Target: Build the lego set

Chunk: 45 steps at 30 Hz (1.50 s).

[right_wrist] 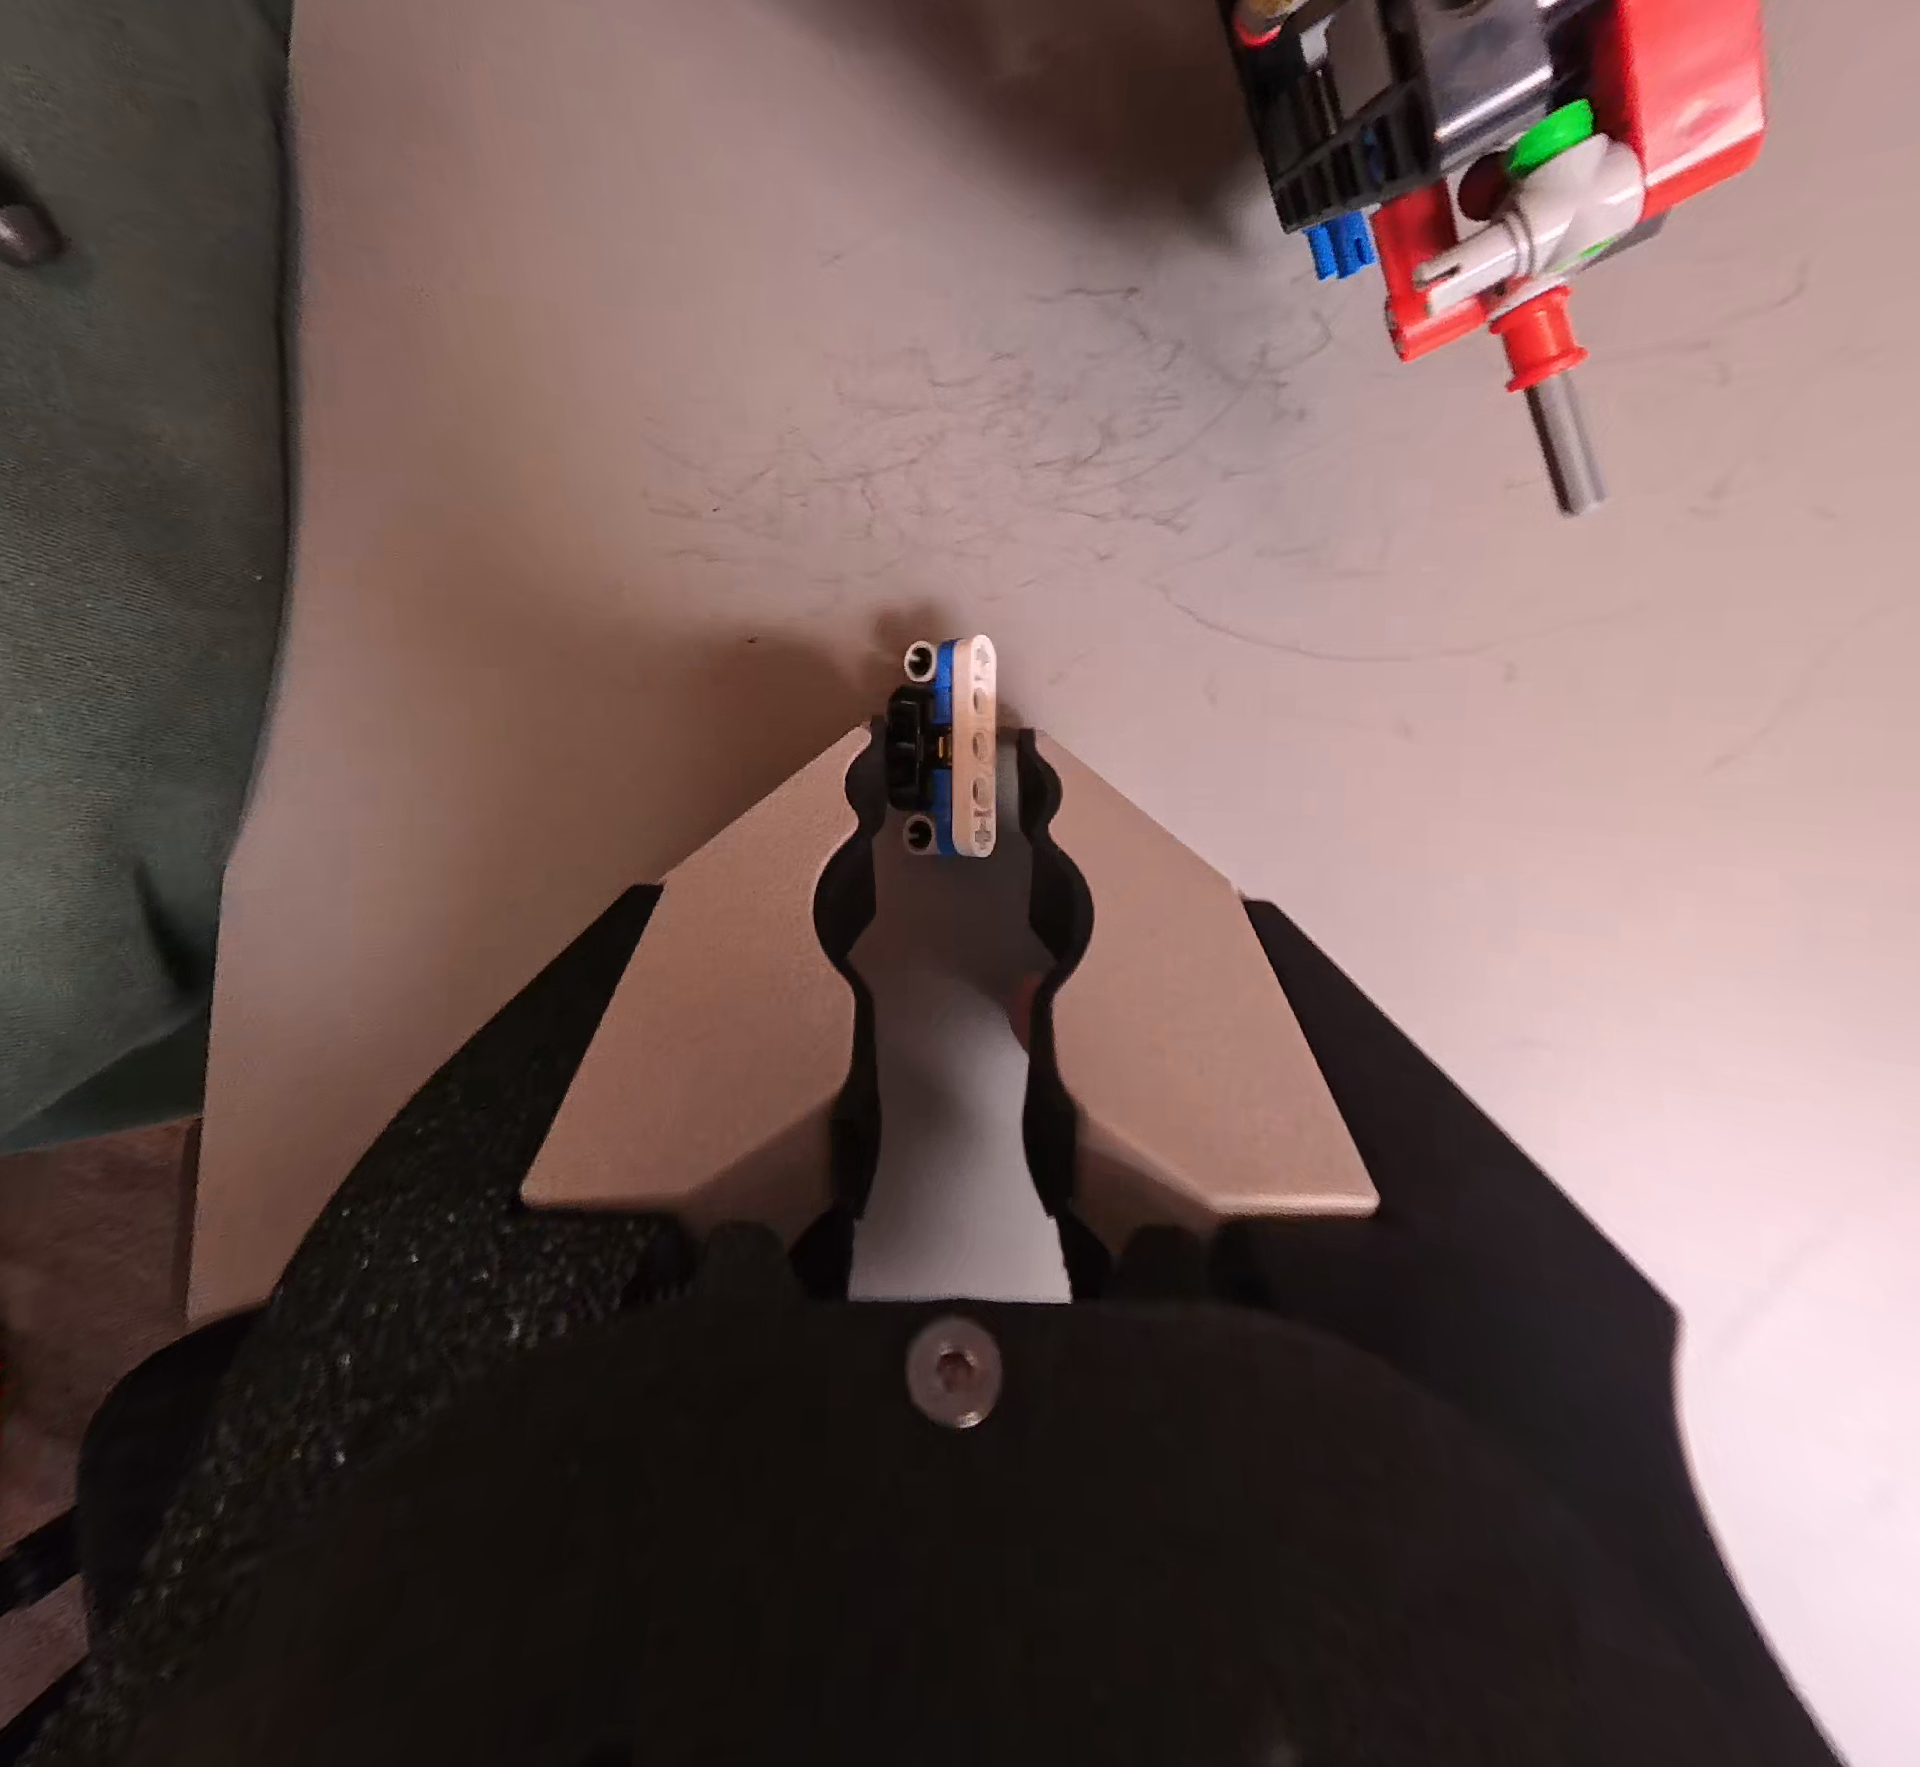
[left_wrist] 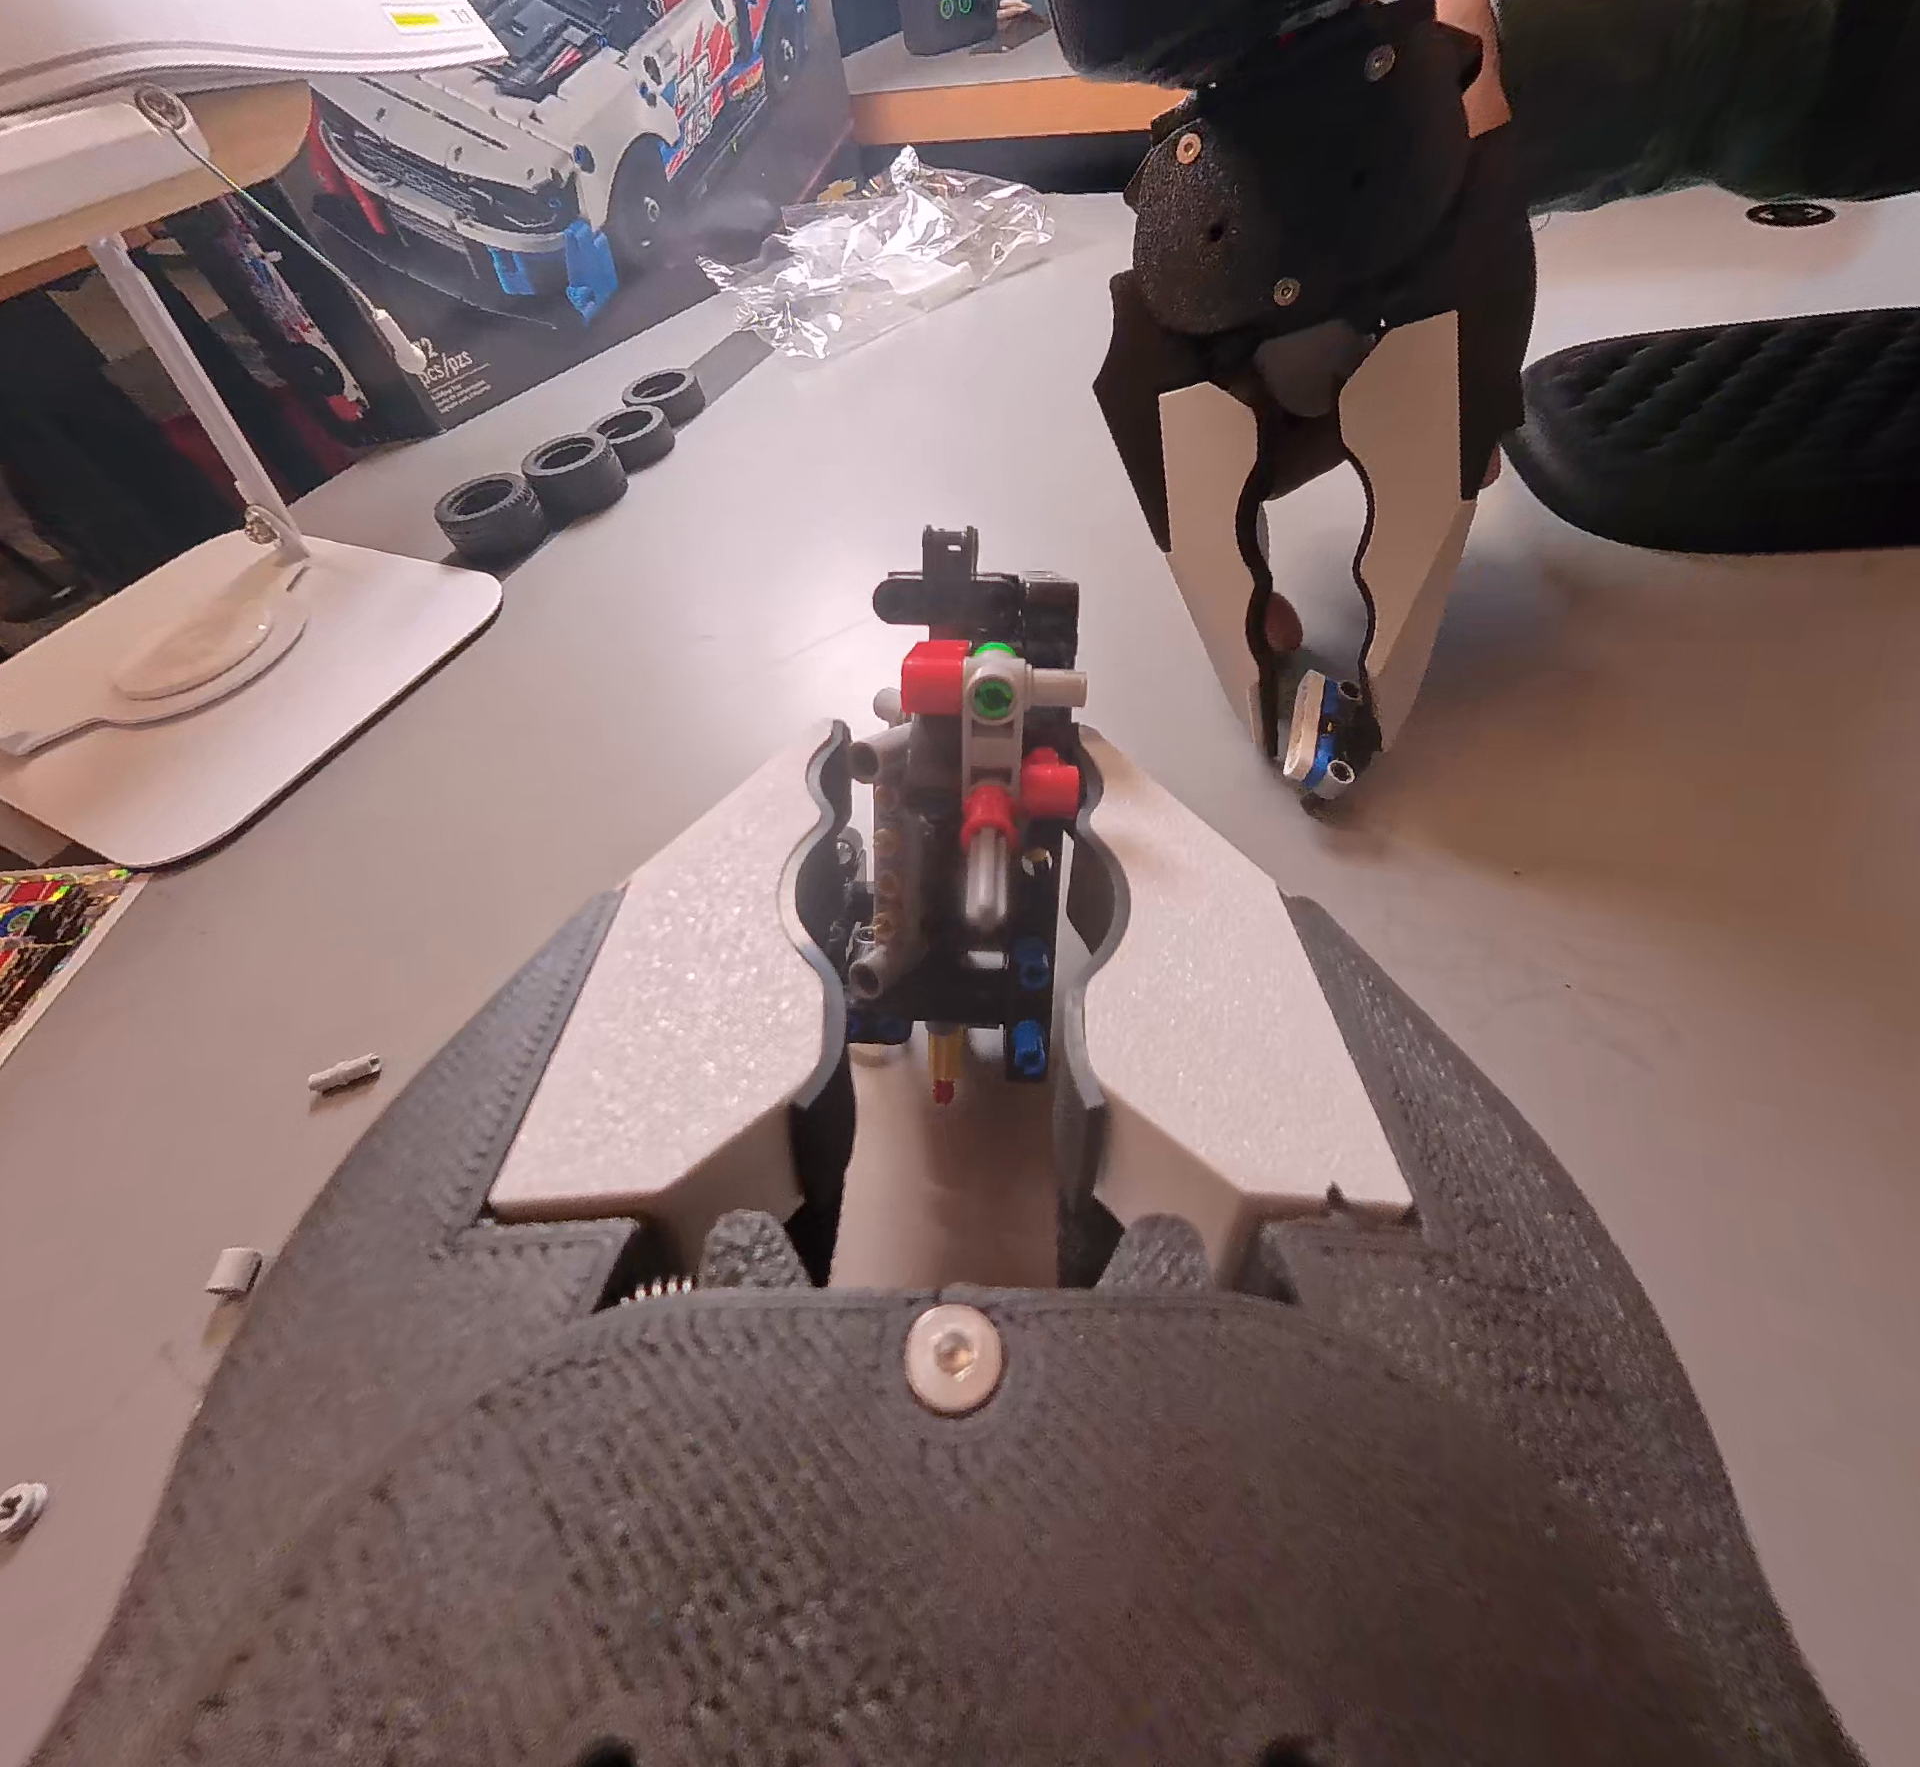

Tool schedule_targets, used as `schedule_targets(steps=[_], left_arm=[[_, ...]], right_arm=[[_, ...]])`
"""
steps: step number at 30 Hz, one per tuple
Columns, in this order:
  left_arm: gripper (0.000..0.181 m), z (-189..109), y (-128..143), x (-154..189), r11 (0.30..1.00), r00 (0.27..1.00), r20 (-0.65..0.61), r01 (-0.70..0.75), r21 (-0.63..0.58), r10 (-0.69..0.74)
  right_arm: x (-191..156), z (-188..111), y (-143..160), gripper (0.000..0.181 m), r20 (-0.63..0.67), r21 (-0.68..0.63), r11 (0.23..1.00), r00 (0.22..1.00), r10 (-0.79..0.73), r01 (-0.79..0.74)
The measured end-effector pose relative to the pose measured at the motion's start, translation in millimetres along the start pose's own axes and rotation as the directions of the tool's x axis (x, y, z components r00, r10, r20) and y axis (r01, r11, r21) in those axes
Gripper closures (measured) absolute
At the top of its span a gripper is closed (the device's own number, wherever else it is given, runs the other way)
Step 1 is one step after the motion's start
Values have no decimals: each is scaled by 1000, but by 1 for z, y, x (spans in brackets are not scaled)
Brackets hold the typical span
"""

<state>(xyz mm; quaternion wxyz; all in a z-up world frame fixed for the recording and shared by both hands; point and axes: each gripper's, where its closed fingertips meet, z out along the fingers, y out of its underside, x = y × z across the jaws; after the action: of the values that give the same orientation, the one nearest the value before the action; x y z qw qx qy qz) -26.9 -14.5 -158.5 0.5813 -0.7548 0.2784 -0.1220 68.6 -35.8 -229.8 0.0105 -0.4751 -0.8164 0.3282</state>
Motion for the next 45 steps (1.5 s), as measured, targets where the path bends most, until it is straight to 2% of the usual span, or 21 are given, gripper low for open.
schedule_targets(steps=[4, 7, 11, 13, 16, 25, 30, 34, 39, 42, 45], left_arm=[[143, 0, 0, 0, 1000, 1000, -1, -1, -1, 1], [143, 0, 0, 0, 1000, 1000, -1, -2, -1, 2], [143, 0, 0, 0, 1000, 1000, -3, -3, 0, 3], [143, 0, 0, 1, 1000, 1000, -5, -3, 1, 3], [143, 0, 0, 1, 1000, 1000, -3, -7, 0, 7], [143, 1, 1, 1, 1000, 1000, 2, -18, -5, 18], [143, 0, 1, 1, 1000, 1000, -1, -19, -7, 19], [143, 0, 1, 2, 1000, 1000, -3, -24, -9, 23], [143, -1, -5, 5, 999, 999, -12, -30, 25, 31], [144, -5, -16, 10, 996, 999, -41, -12, 88, 16], [144, -5, -26, 22, 987, 991, -119, 76, 142, -59]], right_arm=[[1, -2, -2, 151, -16, 23, 1000, 1000, -3, 4], [6, -8, -8, 149, -84, 58, 998, 996, -35, 40], [5, -12, -5, 147, -188, 12, 986, 968, -164, 169], [6, -11, -4, 146, -205, -4, 984, 963, -173, 176], [10, -10, -2, 145, -177, -1, 993, 977, -116, 117], [10, -3, -1, 152, 35, -26, 999, 999, 24, -23], [7, 0, 0, 161, 34, -63, 998, 999, -2, 4], [2, 3, 3, 162, -60, -97, 988, 990, -124, 118], [-3, 2, 6, 162, -244, -151, 944, 914, -323, 293], [-7, -1, 9, 162, -337, -167, 927, 864, -374, 336], [-6, -7, 14, 162, -417, -184, 924, 825, -381, 334]])
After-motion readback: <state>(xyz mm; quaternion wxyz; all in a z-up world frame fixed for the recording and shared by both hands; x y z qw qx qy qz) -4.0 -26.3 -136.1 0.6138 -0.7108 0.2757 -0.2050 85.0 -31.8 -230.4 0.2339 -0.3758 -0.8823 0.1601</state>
